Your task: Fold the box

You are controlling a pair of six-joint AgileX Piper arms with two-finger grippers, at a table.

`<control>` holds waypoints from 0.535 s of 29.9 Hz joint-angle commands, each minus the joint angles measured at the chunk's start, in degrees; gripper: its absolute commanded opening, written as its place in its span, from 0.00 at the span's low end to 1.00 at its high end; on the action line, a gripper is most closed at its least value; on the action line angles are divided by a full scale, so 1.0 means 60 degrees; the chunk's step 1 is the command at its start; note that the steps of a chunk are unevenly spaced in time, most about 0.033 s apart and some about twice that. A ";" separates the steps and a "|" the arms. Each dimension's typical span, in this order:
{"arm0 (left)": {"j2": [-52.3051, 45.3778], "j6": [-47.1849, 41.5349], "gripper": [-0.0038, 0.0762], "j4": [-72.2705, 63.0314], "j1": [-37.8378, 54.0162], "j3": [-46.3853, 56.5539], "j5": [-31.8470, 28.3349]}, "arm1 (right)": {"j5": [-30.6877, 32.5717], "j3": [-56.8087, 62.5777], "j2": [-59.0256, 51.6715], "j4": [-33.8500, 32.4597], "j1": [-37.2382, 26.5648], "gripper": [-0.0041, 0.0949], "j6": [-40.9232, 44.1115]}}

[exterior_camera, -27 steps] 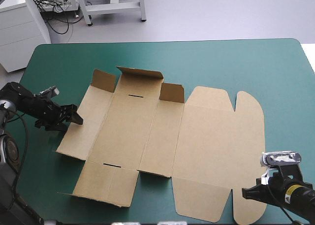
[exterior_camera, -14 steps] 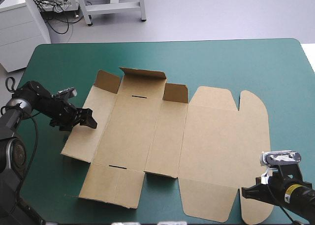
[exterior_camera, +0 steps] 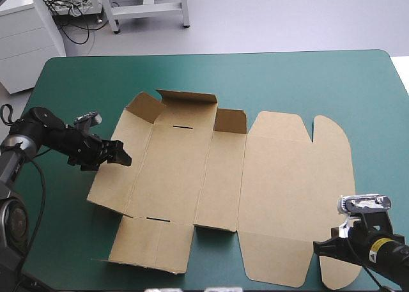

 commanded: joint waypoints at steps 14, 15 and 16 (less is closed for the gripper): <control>-0.1014 -0.0659 0.70 0.0046 -0.0764 0.0853 0.1031 | -0.0594 -0.0254 0.0031 -0.0107 -0.0043 0.04 -0.0037; -0.1014 -0.0802 0.70 0.0251 -0.0850 0.0853 0.1031 | -0.0594 -0.0254 0.0031 -0.0107 -0.0043 0.04 -0.0058; -0.1014 -0.0969 0.70 0.0443 -0.0931 0.0853 0.1012 | -0.0594 -0.0254 0.0031 -0.0107 -0.0043 0.04 -0.0058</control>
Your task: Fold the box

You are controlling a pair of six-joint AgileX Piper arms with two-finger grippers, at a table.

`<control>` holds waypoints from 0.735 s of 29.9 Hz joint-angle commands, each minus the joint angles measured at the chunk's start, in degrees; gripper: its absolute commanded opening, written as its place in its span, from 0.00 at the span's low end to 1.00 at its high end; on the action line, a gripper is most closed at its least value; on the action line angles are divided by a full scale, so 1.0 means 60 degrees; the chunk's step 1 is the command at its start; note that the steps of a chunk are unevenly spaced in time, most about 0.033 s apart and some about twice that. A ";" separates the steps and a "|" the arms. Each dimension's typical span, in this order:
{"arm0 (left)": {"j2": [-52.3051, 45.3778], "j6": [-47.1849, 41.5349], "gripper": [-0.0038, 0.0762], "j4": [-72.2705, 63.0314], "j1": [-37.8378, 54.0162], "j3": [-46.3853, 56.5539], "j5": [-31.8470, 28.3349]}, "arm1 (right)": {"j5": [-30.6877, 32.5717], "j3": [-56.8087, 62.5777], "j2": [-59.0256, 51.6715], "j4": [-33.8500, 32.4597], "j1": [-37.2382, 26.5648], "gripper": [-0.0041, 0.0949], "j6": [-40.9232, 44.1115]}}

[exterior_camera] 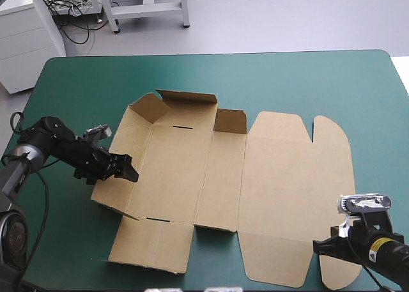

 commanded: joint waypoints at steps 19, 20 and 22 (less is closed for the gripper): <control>-0.0098 -0.0749 0.01 0.0972 -0.0319 -0.0208 0.0962 | -0.0925 -0.0254 0.0031 -0.0107 -0.0041 0.04 0.0235; -0.0098 -0.0679 0.01 0.1012 -0.0319 -0.0248 0.0962 | -0.0925 -0.0254 0.0031 -0.0107 -0.0041 0.04 0.0184; -0.0098 -0.0660 0.01 0.1218 -0.0358 -0.0482 0.0962 | -0.0925 -0.0254 0.0031 -0.0107 -0.0041 0.04 -0.0052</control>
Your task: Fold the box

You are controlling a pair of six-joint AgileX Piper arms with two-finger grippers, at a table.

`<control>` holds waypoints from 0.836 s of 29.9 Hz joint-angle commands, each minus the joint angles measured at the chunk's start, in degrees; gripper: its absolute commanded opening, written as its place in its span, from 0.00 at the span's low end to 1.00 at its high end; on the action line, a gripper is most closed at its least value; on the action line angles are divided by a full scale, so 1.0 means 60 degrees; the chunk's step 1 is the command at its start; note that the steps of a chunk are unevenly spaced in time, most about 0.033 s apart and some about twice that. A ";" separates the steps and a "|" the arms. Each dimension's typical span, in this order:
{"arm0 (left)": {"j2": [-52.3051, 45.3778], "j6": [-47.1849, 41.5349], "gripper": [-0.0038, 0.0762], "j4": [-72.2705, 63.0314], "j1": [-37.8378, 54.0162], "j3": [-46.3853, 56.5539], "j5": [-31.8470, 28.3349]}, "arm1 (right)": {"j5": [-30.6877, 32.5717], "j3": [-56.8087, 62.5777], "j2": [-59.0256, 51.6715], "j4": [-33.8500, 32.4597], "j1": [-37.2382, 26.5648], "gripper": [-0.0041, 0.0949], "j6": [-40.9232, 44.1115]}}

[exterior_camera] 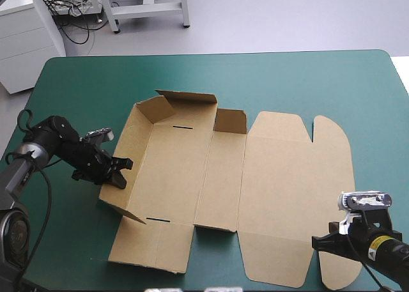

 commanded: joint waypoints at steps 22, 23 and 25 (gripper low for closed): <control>0.1153 -0.0003 0.01 0.9765 -0.4585 -0.5633 -0.0447 | -0.0069 -0.0254 0.0031 0.0211 -0.0041 0.02 -0.0374; 0.1153 0.0094 0.01 1.0052 -0.4779 -0.5633 -0.0664 | -0.0021 -0.0254 0.0031 0.0237 -0.0041 0.02 -0.0416; 0.1153 0.0298 0.01 1.0276 -0.5121 -0.5598 -0.1051 | 0.0039 -0.0254 0.0031 0.0259 -0.0041 0.02 -0.0399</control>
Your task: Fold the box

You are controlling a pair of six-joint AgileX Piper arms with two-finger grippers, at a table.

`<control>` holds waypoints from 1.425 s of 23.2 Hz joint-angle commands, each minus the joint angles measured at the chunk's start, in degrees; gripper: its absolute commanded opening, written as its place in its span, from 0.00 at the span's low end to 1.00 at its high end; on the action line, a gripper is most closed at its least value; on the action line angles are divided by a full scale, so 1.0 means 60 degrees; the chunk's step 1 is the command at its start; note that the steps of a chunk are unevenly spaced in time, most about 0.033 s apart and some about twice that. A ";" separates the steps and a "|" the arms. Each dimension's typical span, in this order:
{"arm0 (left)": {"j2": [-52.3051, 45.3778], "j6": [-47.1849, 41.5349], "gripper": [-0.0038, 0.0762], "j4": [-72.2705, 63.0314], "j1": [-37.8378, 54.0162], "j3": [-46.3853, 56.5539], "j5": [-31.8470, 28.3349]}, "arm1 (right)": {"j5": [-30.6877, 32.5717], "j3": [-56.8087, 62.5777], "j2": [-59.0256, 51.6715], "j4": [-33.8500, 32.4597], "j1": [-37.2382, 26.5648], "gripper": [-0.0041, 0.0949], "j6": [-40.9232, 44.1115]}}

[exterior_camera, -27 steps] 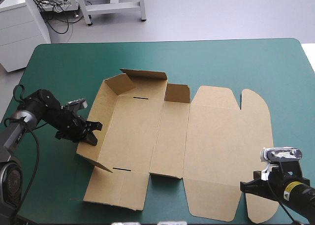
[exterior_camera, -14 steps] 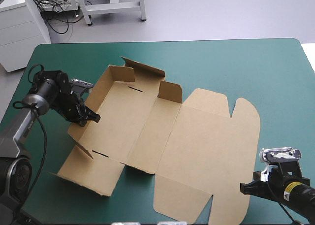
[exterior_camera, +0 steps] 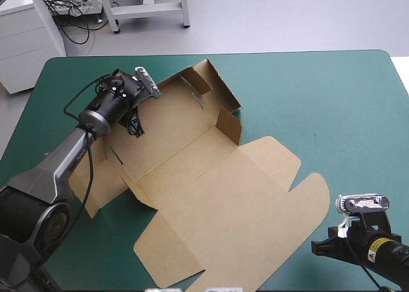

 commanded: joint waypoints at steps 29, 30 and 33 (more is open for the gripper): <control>-0.2667 -0.7731 0.01 1.2203 -0.6244 0.6317 -0.2684 | -0.0377 -0.0254 0.0031 0.0160 -0.0041 0.02 0.0460; -0.2647 -0.7731 0.01 1.2203 -0.6225 0.6335 -0.2704 | -0.0377 -0.0254 0.0031 0.0091 -0.0041 0.02 0.0460; -0.2416 -0.7731 0.01 1.2203 -0.6069 0.6335 -0.2734 | -0.0360 -0.0254 0.0031 -0.0127 -0.0041 0.02 0.0460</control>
